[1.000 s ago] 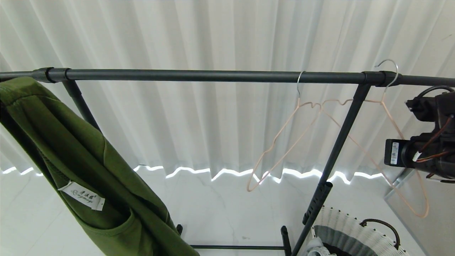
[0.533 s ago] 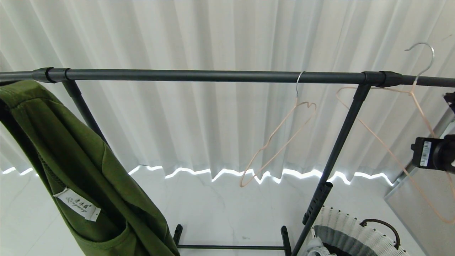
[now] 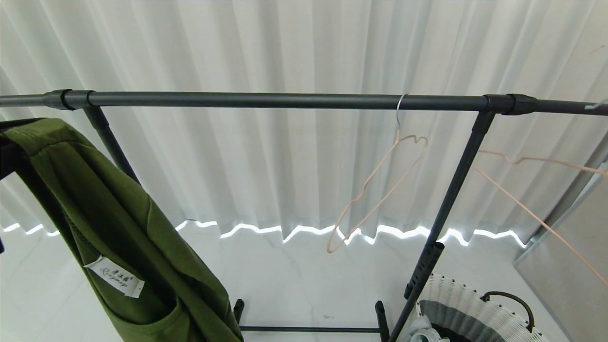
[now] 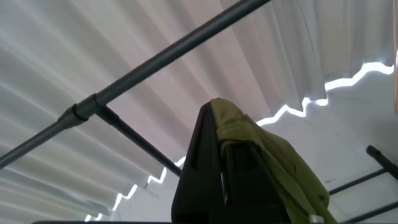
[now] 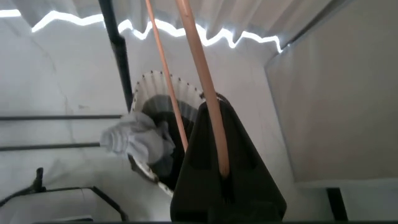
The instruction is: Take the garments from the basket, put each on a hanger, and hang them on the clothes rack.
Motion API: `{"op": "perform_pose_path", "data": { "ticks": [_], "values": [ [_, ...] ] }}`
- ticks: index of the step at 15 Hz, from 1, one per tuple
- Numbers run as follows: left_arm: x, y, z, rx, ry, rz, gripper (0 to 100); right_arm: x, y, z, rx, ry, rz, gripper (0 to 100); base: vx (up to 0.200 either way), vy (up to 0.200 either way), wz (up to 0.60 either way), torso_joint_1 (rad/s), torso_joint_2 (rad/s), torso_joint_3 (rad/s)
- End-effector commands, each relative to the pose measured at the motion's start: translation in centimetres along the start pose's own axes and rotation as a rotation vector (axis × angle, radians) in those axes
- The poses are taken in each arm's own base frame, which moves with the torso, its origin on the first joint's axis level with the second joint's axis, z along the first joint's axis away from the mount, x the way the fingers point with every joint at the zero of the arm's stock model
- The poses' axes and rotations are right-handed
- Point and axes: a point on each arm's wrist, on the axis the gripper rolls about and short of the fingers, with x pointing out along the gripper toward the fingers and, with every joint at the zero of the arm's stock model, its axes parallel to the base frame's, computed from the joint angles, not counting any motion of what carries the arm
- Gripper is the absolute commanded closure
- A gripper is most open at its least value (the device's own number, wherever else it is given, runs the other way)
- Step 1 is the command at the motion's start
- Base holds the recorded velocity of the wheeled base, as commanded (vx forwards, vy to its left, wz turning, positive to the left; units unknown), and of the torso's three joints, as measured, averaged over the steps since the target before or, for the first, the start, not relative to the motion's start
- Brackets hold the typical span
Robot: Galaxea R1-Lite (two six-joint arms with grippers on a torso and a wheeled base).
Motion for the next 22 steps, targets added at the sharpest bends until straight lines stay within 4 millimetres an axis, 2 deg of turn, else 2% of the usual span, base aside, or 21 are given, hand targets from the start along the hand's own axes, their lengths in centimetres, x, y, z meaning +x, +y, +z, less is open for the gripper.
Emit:
{"op": "perform_pose_path", "data": {
  "ticks": [1,4,7,10,18,22],
  "values": [
    [0.0,-0.3,-0.3,0.010,0.010,-0.005,100,-2.5,-1.2,-1.3,0.013,-0.052,0.003,100,-0.200,0.000,0.00,0.017,0.00,0.002],
    [0.0,-0.3,-0.3,0.009,0.009,-0.005,100,-3.3,-1.7,-2.3,0.010,-0.049,0.003,100,-0.200,0.000,0.00,-0.009,0.00,0.007],
    [0.1,-0.3,-0.3,0.010,0.010,-0.005,100,-4.0,-2.0,-3.4,-0.015,-0.057,0.002,100,-0.200,0.200,0.00,-0.001,0.00,0.005],
    [0.1,-0.3,-0.4,0.013,0.010,-0.005,100,-4.0,-2.0,-3.5,-0.018,-0.057,0.002,100,-0.200,0.200,0.00,0.001,0.00,0.001],
    [0.1,-0.4,-0.5,0.020,0.013,-0.009,100,-4.1,-2.0,-3.1,-0.013,-0.081,0.023,100,0.000,0.025,0.00,0.000,0.00,0.000],
    [0.2,-0.7,-0.8,0.032,0.025,-0.017,100,-4.5,-1.8,-1.7,-0.012,-0.143,0.154,100,0.000,0.000,0.00,0.000,0.00,0.000]
  ]
}}
